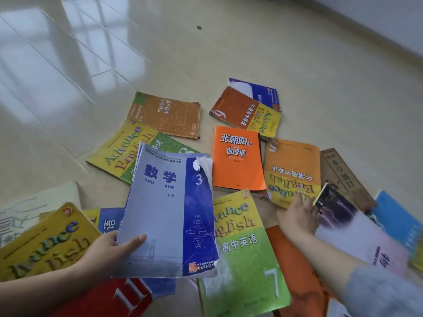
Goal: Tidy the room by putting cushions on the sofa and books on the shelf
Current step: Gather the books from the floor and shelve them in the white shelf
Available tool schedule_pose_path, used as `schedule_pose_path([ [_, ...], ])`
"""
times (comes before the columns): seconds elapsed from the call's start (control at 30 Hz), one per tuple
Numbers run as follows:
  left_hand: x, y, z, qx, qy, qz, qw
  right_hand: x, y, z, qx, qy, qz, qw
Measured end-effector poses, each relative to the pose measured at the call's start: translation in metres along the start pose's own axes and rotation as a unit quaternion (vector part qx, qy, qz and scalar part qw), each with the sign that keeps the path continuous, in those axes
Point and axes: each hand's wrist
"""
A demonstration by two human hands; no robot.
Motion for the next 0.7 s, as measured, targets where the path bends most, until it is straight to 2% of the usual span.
schedule_pose_path([
  [0.13, 0.002, 0.006, 0.0, 0.019, -0.011, -0.009, 1.0, 0.002, 0.007, -0.017, 0.051, 0.054, 0.037, 0.997],
  [0.33, 0.002, 0.006, 0.002, 0.03, -0.012, -0.015, 0.999, 0.004, 0.009, -0.026, 0.107, 0.083, -0.016, 0.991],
  [0.5, 0.001, 0.007, 0.001, 0.038, -0.015, -0.011, 0.999, 0.003, 0.004, -0.032, 0.094, 0.074, -0.025, 0.992],
  [0.7, -0.004, 0.006, -0.006, 0.041, -0.02, -0.004, 0.999, -0.004, 0.003, -0.038, 0.052, 0.048, 0.003, 0.997],
])
Point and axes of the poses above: each hand's wrist, its own x-axis towards the middle knuckle, its own y-axis out of the palm, z = x × y, and after that the axes turned 4 degrees about x, right-handed
